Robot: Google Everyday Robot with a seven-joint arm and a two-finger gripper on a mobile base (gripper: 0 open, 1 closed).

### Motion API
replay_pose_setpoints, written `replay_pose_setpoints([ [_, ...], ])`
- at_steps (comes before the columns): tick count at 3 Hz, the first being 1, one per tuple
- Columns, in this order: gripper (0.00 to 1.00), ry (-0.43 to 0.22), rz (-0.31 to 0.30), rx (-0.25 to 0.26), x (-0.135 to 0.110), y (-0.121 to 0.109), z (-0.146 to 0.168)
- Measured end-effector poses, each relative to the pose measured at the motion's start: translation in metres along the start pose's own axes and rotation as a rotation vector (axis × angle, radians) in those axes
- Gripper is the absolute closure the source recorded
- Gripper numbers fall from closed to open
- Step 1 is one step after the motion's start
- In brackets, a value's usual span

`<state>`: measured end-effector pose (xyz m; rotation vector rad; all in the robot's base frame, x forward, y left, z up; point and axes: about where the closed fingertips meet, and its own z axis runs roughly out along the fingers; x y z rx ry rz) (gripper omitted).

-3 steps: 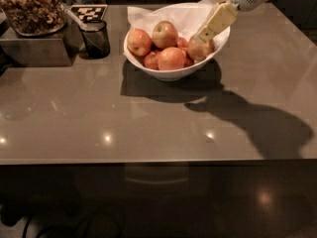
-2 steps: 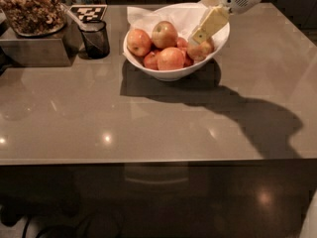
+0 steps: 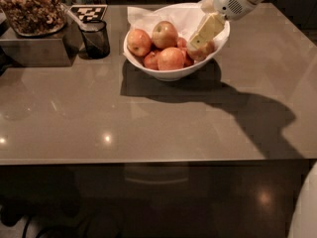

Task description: Pick apple from white bowl

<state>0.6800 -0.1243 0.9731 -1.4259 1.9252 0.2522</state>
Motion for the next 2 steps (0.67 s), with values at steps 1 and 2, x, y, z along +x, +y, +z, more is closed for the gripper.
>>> replay_pose_setpoints([
  [1, 0.16, 0.018, 0.011, -0.008, 0.0056, -0.0010, 0.0108],
  [2, 0.16, 0.046, 0.018, -0.014, 0.0143, -0.0019, 0.0194],
])
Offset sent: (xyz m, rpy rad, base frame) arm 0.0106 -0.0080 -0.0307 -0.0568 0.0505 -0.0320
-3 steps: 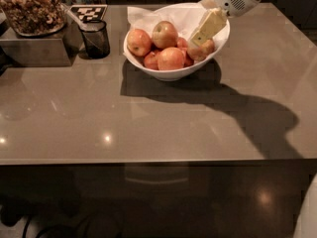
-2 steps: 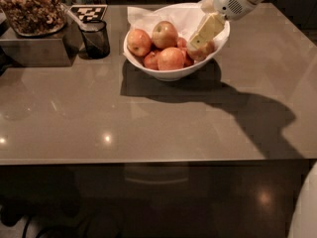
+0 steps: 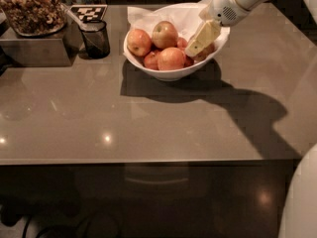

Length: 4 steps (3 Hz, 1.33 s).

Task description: Pick apple from white bowl

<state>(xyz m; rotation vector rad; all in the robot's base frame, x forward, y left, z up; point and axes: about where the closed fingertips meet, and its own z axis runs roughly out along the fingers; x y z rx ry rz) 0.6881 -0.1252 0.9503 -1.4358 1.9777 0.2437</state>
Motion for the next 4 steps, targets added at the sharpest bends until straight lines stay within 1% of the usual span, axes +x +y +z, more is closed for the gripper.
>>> replay_pose_setpoints([
  [1, 0.16, 0.035, 0.013, -0.012, 0.013, 0.003, 0.008],
  [2, 0.16, 0.080, 0.028, -0.024, 0.033, 0.006, 0.011],
  [3, 0.18, 0.105, 0.032, -0.033, 0.041, 0.008, 0.014],
  [4, 0.37, 0.105, 0.032, -0.032, 0.040, 0.007, 0.014],
])
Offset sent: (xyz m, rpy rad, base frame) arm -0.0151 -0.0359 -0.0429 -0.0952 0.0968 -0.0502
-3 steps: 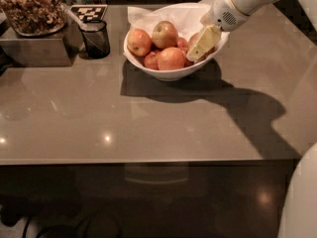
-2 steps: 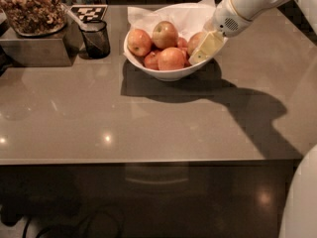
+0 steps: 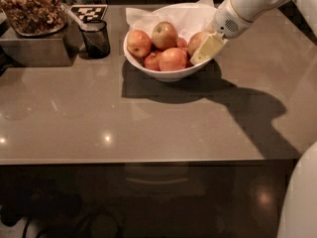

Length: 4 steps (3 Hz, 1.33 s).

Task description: Pick apple from white bowl

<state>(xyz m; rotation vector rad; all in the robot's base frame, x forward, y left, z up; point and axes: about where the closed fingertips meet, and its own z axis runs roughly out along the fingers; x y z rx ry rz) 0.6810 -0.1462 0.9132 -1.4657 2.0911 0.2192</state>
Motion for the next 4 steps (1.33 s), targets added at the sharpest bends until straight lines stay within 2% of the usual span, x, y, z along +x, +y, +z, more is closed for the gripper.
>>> replay_pose_setpoints([
  [2, 0.84, 0.022, -0.001, -0.005, 0.003, 0.003, 0.008],
  [3, 1.00, -0.028, 0.016, -0.030, -0.001, 0.005, 0.002],
  [4, 1.00, -0.177, 0.023, -0.083, -0.011, 0.009, -0.026],
])
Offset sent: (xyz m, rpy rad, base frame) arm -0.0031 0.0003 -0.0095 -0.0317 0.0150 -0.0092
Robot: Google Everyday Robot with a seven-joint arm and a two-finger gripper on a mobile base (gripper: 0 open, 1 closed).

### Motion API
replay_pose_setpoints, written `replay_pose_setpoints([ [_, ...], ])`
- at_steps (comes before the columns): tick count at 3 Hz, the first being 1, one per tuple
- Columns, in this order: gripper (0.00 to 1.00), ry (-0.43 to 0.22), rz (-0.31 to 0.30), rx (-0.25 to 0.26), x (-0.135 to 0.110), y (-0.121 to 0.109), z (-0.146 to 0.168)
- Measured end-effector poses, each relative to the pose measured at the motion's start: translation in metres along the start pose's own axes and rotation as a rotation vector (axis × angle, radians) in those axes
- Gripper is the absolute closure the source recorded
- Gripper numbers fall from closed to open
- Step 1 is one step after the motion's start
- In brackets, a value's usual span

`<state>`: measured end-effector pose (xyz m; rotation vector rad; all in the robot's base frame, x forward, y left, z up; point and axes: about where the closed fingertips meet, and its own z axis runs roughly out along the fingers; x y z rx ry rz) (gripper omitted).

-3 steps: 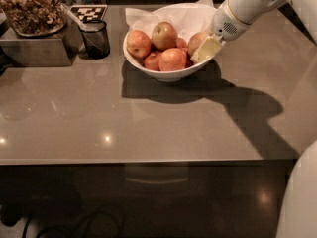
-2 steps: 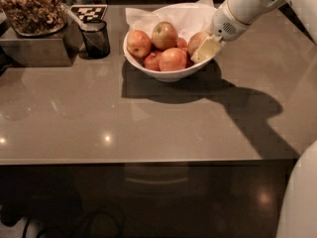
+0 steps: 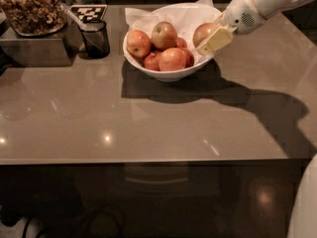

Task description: Pick apple from white bowl

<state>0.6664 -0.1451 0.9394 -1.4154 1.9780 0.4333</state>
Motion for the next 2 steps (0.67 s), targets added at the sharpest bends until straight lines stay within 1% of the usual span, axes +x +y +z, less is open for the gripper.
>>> replay_pose_setpoints([
  [1, 1.00, -0.184, -0.012, -0.056, -0.028, 0.012, -0.040],
  [2, 1.00, -0.291, -0.030, -0.093, -0.047, 0.027, -0.078],
])
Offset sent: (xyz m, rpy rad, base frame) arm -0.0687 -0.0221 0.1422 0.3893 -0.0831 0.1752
